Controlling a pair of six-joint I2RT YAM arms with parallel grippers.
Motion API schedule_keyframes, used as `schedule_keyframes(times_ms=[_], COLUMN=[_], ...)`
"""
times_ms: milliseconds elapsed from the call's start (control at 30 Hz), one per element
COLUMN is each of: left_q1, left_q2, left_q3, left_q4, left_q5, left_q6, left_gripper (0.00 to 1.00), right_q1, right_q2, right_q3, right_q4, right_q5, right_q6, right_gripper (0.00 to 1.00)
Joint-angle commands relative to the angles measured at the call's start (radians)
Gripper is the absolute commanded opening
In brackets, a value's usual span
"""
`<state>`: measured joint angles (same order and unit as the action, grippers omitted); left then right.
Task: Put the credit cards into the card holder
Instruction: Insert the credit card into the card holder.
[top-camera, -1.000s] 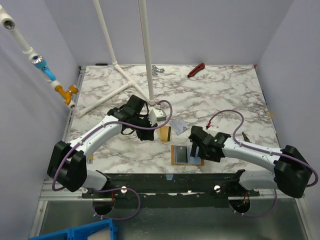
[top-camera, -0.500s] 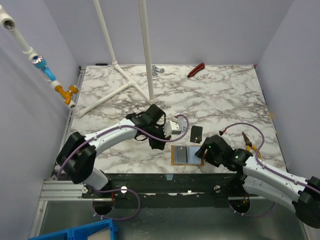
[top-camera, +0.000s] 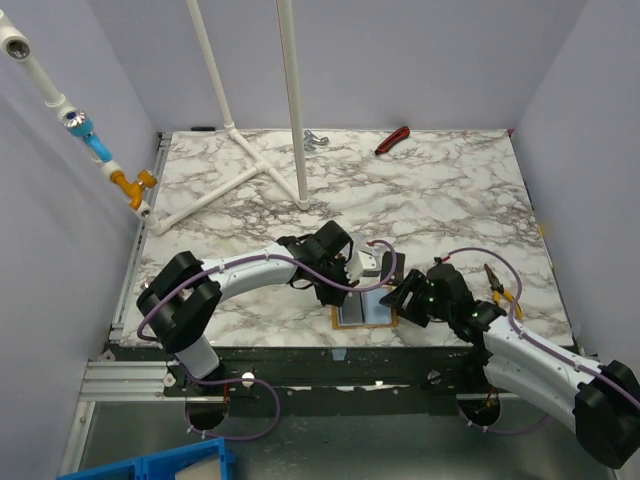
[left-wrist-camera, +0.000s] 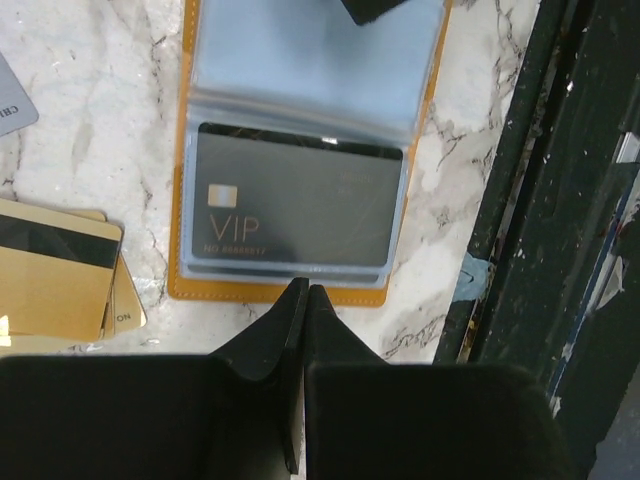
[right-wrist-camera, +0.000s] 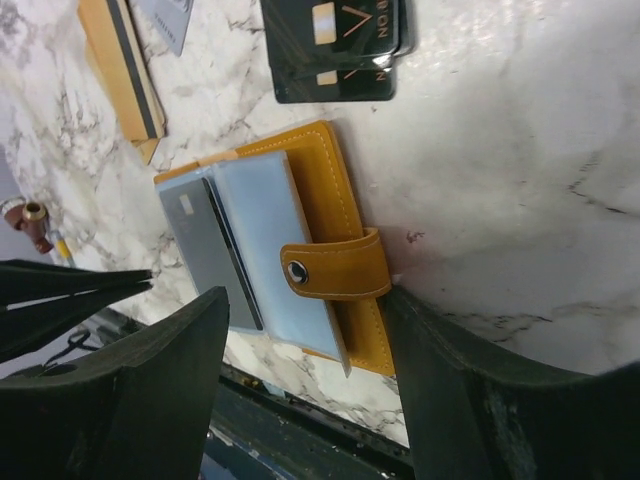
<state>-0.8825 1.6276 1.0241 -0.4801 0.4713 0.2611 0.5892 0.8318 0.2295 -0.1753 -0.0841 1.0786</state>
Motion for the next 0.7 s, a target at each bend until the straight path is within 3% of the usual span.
schedule_keyframes(times_ms=[0, 367, 667], left_q1=[-0.015, -0.015, -0.014], left_q2=[0.045, 0.122, 0.133], left_q3=[-0.024, 0.031, 0.05], left_q4=[0.075, 0.032, -0.003], left_q5=[0.014, 0.024, 0.061], left_q6=[-0.074, -0.089, -0.071], left_gripper=[0.0, 0.0, 0.0], right_q1=[-0.007, -0.014, -0.014], right_q2=[0.025, -0.064, 0.062], right_q3=[-0.041, -0.059, -0.032], right_q4=[0.073, 0.246, 0.303], right_q5=[-0.122, -0.24, -0.267], right_q6=[-0.047, -0.034, -0.06], right_gripper=[0.67, 0.61, 0.57])
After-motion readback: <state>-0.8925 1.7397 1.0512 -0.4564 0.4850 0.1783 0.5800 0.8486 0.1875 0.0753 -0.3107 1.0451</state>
